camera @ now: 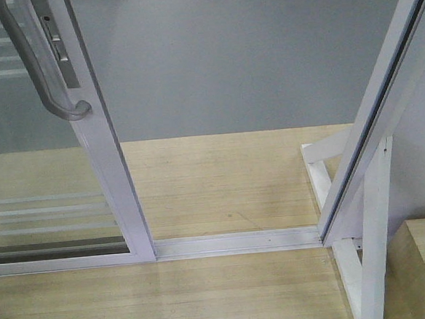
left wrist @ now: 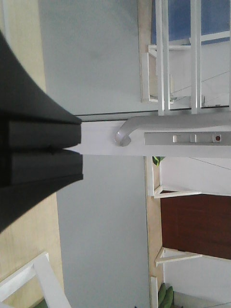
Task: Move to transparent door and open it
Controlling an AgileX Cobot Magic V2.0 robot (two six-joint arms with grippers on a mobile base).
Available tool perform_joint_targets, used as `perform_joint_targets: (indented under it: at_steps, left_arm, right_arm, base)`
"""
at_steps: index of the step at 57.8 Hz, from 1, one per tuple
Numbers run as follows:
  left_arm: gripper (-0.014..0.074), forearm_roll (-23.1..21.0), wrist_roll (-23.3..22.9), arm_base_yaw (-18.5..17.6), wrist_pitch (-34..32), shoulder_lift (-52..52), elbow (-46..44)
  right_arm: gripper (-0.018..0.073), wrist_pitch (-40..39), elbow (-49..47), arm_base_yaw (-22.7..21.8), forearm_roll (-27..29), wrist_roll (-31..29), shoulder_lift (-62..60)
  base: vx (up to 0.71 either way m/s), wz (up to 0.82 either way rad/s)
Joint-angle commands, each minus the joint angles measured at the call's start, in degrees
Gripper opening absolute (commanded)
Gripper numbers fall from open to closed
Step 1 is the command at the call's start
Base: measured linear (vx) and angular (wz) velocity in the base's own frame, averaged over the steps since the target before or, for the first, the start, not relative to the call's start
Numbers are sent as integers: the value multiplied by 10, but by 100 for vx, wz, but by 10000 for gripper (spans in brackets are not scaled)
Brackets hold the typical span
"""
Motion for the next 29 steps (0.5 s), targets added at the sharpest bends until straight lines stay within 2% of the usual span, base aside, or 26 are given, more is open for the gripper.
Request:
perform_joint_targets:
  at_steps: [1, 10, 12, 19, 29]
  left_arm:
    - [0, -6, -5, 1, -43, -7, 14]
    - [0, -6, -5, 1, -43, -7, 14]
    - [0, -6, -5, 1, -43, -7, 14]
    - [0, -6, -5, 1, -43, -7, 14]
    - [0, -6, -5, 1, -43, -7, 14]
  right_arm:
    - [-3, -114, 54, -3, 22, -5, 7]
    - [-3, -245, 163, -3, 50, -5, -19]
    - [-3, -222, 159, -3, 51, -6, -35]
    - [-3, -214, 160, -5, 49, -12, -86]
    - [-1, -209, 160, -21, 50, -12, -84]
  base:
    - [0, 0]
    - [0, 0]
    - [0, 0]
    - [0, 0]
    - [0, 0]
